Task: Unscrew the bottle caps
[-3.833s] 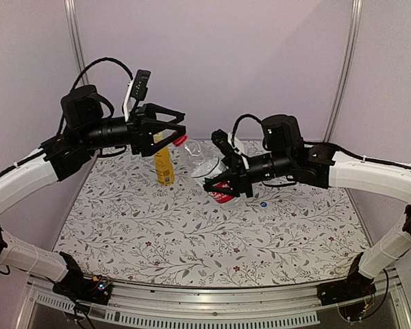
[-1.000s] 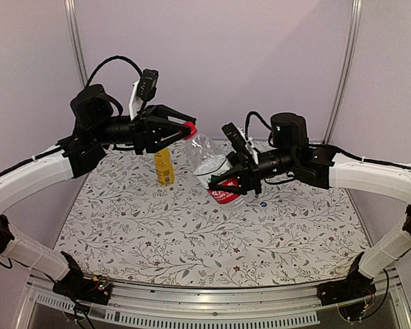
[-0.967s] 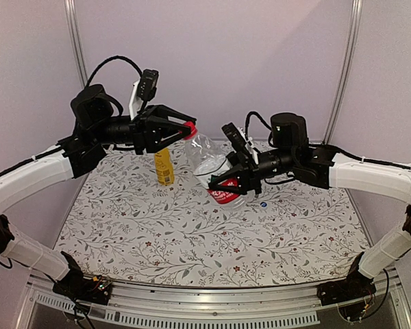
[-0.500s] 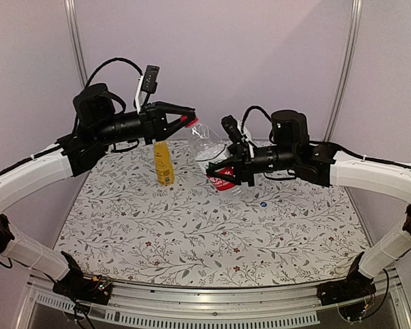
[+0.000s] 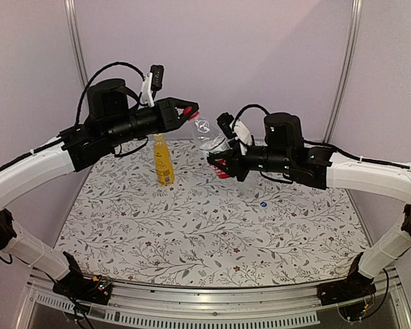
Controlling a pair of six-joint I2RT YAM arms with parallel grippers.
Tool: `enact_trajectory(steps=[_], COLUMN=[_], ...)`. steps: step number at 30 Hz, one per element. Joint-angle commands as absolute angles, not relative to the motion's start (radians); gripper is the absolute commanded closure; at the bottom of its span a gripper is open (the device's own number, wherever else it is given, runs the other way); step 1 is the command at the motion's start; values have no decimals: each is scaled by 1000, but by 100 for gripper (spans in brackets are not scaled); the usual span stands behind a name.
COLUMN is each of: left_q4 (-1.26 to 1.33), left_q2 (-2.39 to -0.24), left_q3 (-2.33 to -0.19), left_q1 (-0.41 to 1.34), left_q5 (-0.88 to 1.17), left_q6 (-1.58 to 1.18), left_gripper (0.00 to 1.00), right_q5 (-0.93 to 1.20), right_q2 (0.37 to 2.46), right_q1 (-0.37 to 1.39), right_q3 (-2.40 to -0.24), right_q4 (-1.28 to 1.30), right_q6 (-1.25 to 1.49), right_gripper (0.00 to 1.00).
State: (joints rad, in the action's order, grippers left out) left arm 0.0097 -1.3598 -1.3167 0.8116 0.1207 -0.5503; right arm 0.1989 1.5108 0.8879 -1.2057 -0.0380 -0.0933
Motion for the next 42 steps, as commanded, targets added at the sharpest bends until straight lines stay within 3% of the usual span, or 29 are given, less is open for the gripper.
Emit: enact_trajectory(steps=[1,7,11,19,24,32,42], left_q4=[-55,-43,-17,-17,27,72,81], left_q2=[-1389,-1374,-1349,-1303,-1250,-1217,-1250], left_q3=[-1371,-1359,-1325,-1288,-1254,-1238,-1257], left_q1=[827,827,828,816,781,723,718], left_q5=[46,24,29,70,177,688,888], left_q6=[-567,-560,-539,-484,-389,-207,-137], left_gripper=[78,71,58,21,8,15,29], right_q5=[33,35,89,188,316,679,874], right_q2=[1540,1530,1522,1493,1475,1447,1458], right_q1=[884,884,884,878,864,852,850], right_q3=[-1226,-1209,-1196,-1168,-1144,-1123,-1145], right_q4=[-16,-25,-32,-53,-68,-76,-74], right_q6=[-97,-103,-110,-105,-99,-123,-120], right_gripper=[71,71,71,71,71,70,70])
